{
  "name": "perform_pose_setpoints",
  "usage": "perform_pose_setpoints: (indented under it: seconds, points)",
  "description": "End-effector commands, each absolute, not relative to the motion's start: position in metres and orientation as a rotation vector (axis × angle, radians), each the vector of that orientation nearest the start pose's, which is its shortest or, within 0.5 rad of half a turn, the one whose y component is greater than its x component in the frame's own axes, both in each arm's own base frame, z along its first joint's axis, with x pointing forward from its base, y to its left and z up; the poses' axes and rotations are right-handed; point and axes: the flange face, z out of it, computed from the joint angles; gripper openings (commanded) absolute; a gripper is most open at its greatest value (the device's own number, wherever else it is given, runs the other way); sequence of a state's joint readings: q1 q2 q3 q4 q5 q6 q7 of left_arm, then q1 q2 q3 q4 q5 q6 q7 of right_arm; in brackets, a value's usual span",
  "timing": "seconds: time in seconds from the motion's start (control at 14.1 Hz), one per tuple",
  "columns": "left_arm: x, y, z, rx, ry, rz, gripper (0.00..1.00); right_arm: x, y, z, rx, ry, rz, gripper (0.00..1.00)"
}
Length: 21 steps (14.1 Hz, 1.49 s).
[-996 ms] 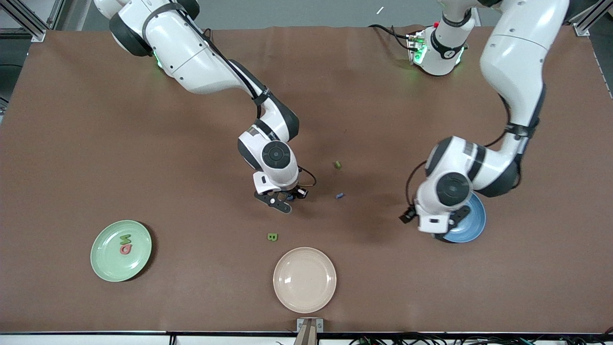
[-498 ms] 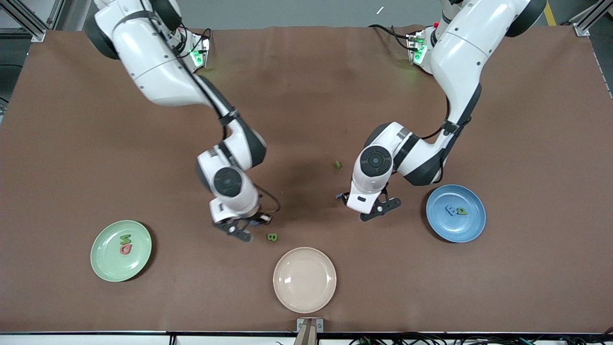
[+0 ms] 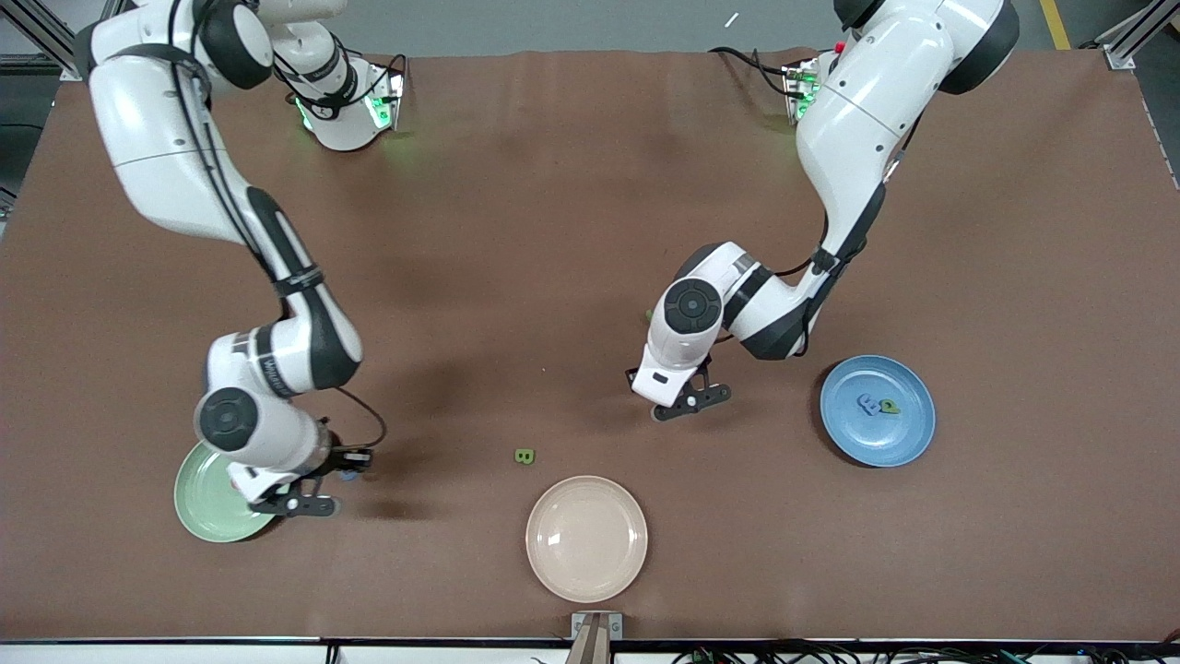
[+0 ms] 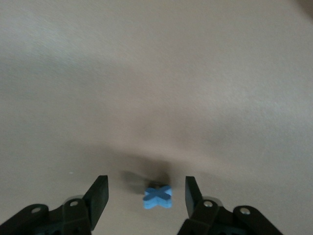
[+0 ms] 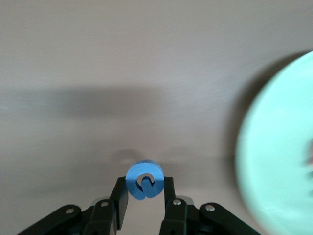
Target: Sort upper and lower case letters into plates
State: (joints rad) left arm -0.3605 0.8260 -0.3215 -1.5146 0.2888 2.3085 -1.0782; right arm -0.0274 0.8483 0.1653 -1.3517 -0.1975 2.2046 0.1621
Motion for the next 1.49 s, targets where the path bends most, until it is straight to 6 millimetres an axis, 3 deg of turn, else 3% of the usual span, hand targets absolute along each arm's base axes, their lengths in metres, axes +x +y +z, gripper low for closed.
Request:
perform_pose_setpoints:
  seconds: [0.0,0.14,0.21,0.28,0.43,0.57,0.71,0.93,1.07,1.21,1.28,1.42]
  points:
    - [0.584,-0.418,0.192,-3.138,-0.477,-0.014,0.7,0.736,0.016,0.228,-3.174,-0.291,-0.01,0.05]
    - [0.58,-0.422,0.189,-3.138,-0.475,-0.002,0.68,0.738,-0.026,0.231,-3.179,-0.407,-0.017,0.08]
    - [0.576,-0.426,0.189,-3.141,-0.472,0.005,0.66,0.738,-0.041,0.23,-3.178,-0.439,-0.022,0.15]
    - [0.573,-0.429,0.186,-3.141,-0.482,0.022,0.62,0.738,-0.047,0.227,-3.18,-0.435,-0.028,0.34]
    - [0.571,-0.428,0.181,-3.133,-0.526,0.042,0.55,0.739,-0.047,0.227,-3.179,-0.423,-0.048,0.99]
    - [0.568,-0.431,0.178,-3.125,-0.546,0.05,0.49,0.739,-0.04,0.228,-3.171,-0.403,-0.051,1.0]
    - [0.569,-0.429,0.18,-3.122,-0.545,0.051,0.39,0.741,-0.02,0.232,-3.172,-0.273,-0.068,1.0]
    - [0.576,-0.423,0.184,-3.121,-0.566,0.038,0.2,0.747,0.048,0.244,-3.166,-0.015,-0.121,1.0]
    - [0.582,-0.415,0.187,-3.115,-0.582,0.025,0.07,0.743,0.104,0.245,-3.149,0.195,-0.135,1.0]
    - [0.591,-0.406,0.196,-3.115,-0.604,0.007,0.02,0.736,0.164,0.248,-3.121,0.363,-0.157,1.0]
    - [0.601,-0.393,0.206,-3.11,-0.635,-0.016,0.01,0.733,0.191,0.251,-3.101,0.421,-0.184,1.0]
    - [0.628,-0.342,0.234,-3.056,-0.72,-0.026,0.01,0.728,0.239,0.259,-3.043,0.46,-0.271,1.0]
